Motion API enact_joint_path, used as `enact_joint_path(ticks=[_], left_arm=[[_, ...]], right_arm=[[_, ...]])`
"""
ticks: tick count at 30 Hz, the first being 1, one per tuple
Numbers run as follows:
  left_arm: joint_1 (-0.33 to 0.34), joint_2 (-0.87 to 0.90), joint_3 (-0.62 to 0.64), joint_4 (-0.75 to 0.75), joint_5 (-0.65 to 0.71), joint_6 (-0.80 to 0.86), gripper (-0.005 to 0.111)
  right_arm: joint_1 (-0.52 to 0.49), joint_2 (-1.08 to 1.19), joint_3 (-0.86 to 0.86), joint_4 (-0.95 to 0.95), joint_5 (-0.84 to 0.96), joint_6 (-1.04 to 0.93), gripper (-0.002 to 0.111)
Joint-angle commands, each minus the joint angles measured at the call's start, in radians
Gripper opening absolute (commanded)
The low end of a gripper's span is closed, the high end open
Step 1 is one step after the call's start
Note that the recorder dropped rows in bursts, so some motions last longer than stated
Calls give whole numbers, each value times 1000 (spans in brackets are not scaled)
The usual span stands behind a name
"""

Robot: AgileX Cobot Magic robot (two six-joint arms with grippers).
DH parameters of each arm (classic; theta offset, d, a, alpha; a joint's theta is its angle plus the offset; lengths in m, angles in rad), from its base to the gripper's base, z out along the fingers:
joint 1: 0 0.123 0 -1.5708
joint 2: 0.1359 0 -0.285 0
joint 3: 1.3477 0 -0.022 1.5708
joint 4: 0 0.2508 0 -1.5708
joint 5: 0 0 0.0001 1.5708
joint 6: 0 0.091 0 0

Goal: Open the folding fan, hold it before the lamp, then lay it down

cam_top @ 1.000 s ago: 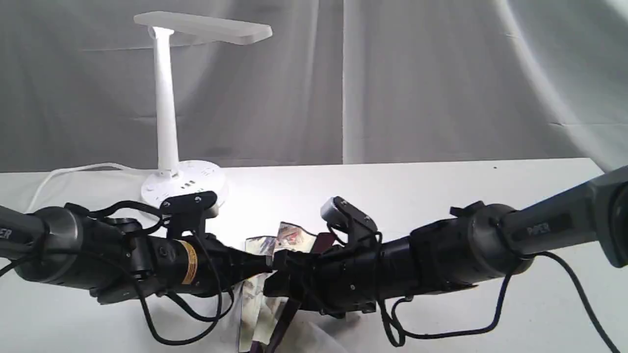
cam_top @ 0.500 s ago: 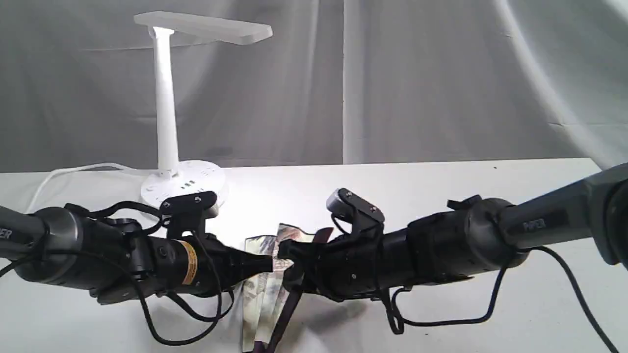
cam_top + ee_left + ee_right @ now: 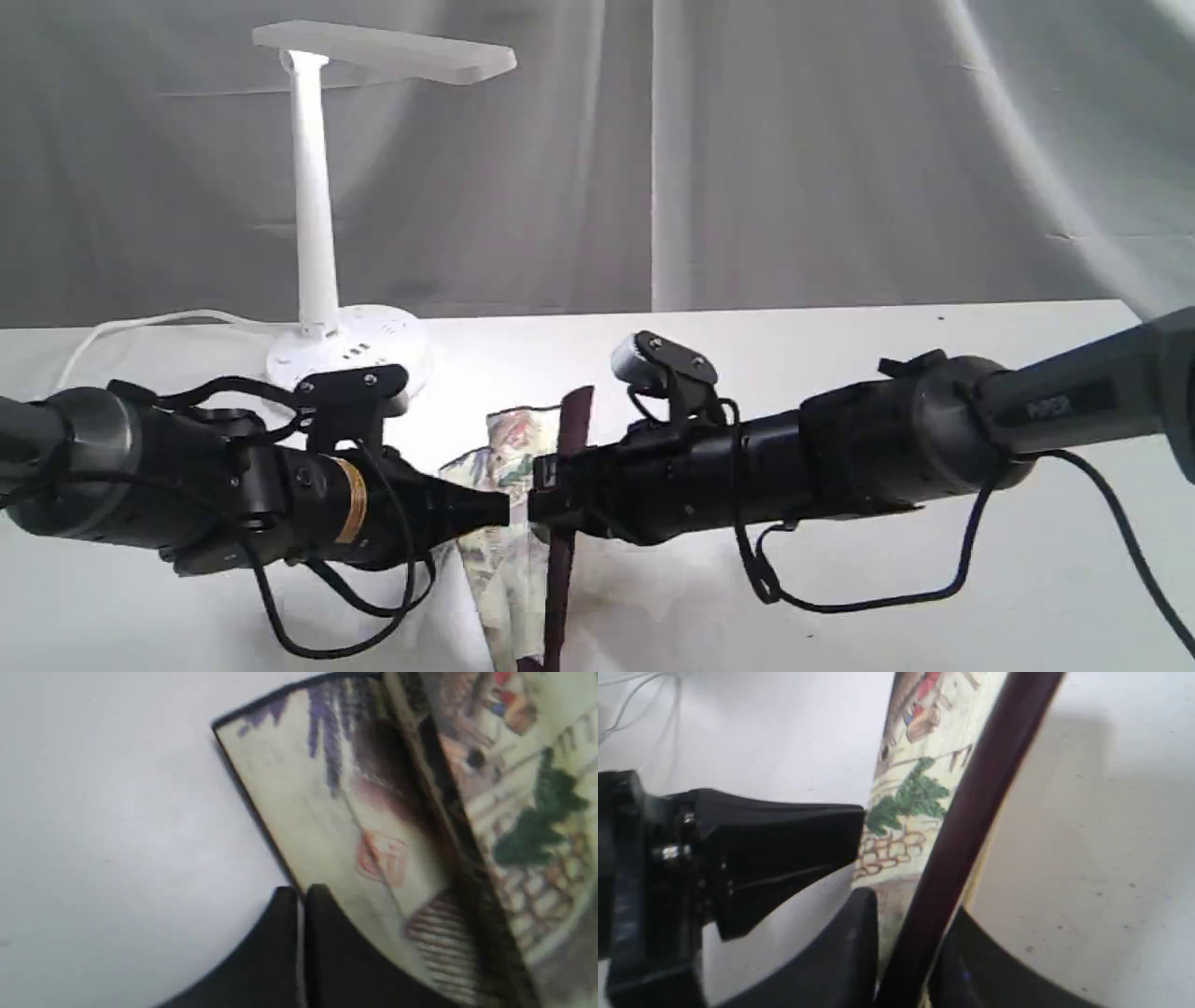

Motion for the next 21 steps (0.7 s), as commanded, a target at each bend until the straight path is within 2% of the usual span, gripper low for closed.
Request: enact_joint_path(ticks=[1, 4, 12, 15, 21], left_arm=[[-2, -72, 8, 3, 97, 6, 0], [-2, -126, 25, 3, 113, 8, 0], [5, -269, 117, 8, 11, 8, 0], [25, -313, 149, 8, -35, 8, 0], [101, -330, 200, 0, -114, 2, 0]], right_arm=[[-19, -24, 6, -29, 66, -95, 0], [-34, -41, 6, -29, 126, -127, 0], [-74, -76, 6, -72, 196, -150, 0], [-93, -78, 6, -73, 238, -119, 0], [-108, -76, 6, -80, 214, 38, 0]])
